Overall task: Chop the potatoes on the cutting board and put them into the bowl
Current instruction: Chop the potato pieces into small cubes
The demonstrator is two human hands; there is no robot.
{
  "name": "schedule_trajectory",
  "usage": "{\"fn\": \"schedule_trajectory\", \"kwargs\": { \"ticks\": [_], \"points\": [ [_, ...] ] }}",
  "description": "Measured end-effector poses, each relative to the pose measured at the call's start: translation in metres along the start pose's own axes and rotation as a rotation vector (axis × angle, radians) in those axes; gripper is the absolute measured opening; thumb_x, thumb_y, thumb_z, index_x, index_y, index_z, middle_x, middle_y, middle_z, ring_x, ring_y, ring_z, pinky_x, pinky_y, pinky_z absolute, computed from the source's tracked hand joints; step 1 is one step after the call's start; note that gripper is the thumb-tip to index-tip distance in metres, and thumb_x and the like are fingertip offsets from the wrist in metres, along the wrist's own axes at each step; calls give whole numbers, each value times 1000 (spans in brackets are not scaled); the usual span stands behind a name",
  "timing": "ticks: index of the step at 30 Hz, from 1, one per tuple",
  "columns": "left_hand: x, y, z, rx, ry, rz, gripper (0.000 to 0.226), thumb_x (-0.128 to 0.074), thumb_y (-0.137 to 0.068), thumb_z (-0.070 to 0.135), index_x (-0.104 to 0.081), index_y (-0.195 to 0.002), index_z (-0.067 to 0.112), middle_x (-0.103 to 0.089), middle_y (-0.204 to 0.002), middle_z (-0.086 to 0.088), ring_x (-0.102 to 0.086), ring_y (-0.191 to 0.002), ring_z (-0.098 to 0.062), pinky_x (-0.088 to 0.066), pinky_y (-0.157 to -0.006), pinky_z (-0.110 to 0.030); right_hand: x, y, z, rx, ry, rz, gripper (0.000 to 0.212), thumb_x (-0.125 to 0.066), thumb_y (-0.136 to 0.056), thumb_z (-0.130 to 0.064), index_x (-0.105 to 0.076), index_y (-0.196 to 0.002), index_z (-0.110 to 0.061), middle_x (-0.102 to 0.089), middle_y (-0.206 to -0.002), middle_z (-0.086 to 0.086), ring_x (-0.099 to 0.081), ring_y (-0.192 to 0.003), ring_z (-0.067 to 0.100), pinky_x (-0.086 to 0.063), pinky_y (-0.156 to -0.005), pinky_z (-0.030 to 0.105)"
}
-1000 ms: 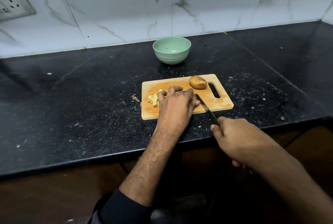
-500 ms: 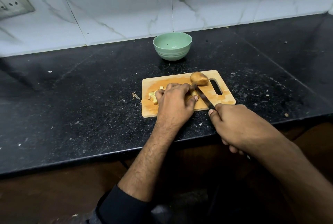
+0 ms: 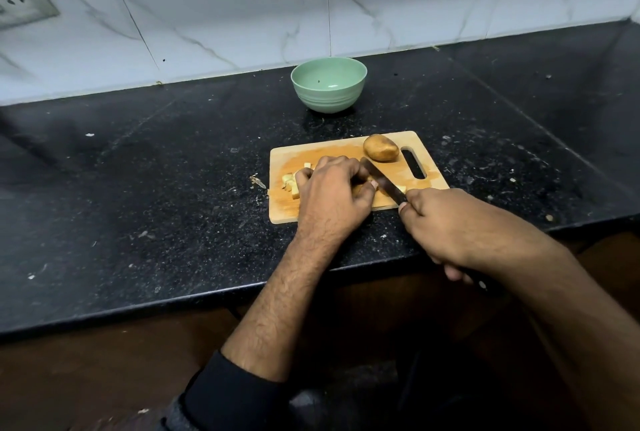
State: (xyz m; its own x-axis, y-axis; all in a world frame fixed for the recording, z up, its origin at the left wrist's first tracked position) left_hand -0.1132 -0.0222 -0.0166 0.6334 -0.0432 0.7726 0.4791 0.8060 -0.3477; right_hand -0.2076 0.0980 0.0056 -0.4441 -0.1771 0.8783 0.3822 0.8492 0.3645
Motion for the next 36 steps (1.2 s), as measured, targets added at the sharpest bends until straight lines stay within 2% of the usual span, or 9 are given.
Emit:
{"fn": "schedule_trajectory", "kwargs": {
  "ticks": [7,11,14,17,21,26,29,32,36],
  "points": [
    [2,2,0,-11,-7,51,23,-68,-88,42,-67,-108,31,-62,-105,20,-47,-107,-4,-25,-94,-36,7,11,13,-34,-129,105,30,-32,-107,-42,-55,-102,-23,-69,-67,8,-66,-44,19,-56,-43,31],
    [8,5,0,-13,17,84,20,-67,-88,36,-68,-107,30,-62,-103,19,-47,-107,-4,-20,-87,-33,-1,16,26,-57,-43,78,32,-33,-107,-44,-53,-96,-21,-69,-67,7,-68,-44,17,-51,-42,26],
    [6,5,1,-26,1,69,26,-65,-89,37,-68,-114,32,-64,-108,17,-47,-111,-7,-21,-88,-34,-8,21,30,-60,-5,53,33,-32,-106,-46,-50,-90,-23,-68,-70,4,-67,-43,14,-48,-42,24],
    [4,3,2,-24,-12,48,27,-64,-92,43,-70,-116,33,-64,-112,17,-46,-113,-8,-24,-91,-37,-10,23,31,-65,14,70,34,-31,-106,-47,-48,-88,-24,-67,-71,2,-67,-43,14,-52,-47,28],
    [2,2,0,-2,-33,27,28,-65,-92,44,-71,-118,33,-64,-115,17,-44,-113,-7,-24,-91,-37,-4,25,23,-45,14,145,33,-29,-106,-46,-50,-92,-24,-66,-69,1,-65,-41,12,-50,-42,24],
    [2,2,-4,32,33,14,36,-71,-88,44,-68,-123,33,-65,-120,18,-44,-117,-6,-23,-93,-36,-14,18,3,-7,-58,93,33,-29,-107,-42,-52,-101,-19,-70,-76,4,-70,-46,16,-46,-39,22],
    [2,2,-4,26,31,-7,34,-72,-89,43,-69,-121,34,-64,-121,19,-43,-119,-7,-24,-96,-37,-16,10,0,-35,-64,94,33,-30,-107,-41,-53,-100,-18,-70,-78,6,-70,-47,18,-54,-41,26],
    [0,1,-3,11,-8,-23,32,-69,-91,43,-69,-121,34,-62,-122,20,-42,-118,-7,-22,-92,-35,-19,4,-2,-64,-30,81,31,-32,-106,-39,-54,-102,-17,-70,-81,8,-70,-49,18,-60,-47,32],
    [-3,0,-3,-9,-40,-39,30,-65,-94,41,-70,-123,36,-61,-122,19,-43,-117,-9,-20,-89,-35,-21,-1,-6,-72,-26,81,30,-34,-106,-39,-54,-103,-17,-70,-83,8,-70,-54,20,-56,-42,27]
  ]
}}
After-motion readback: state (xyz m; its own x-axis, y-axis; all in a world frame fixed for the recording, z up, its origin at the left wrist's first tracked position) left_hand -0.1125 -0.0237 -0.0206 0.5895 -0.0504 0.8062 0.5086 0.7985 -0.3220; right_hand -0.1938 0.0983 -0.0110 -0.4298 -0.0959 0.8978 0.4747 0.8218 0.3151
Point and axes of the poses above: each hand's wrist, its own y-axis away from the middle knuckle, its own x-axis out of the back of the hand, z = x × y, the point moved 8 cm from there along -y, towards the middle knuckle
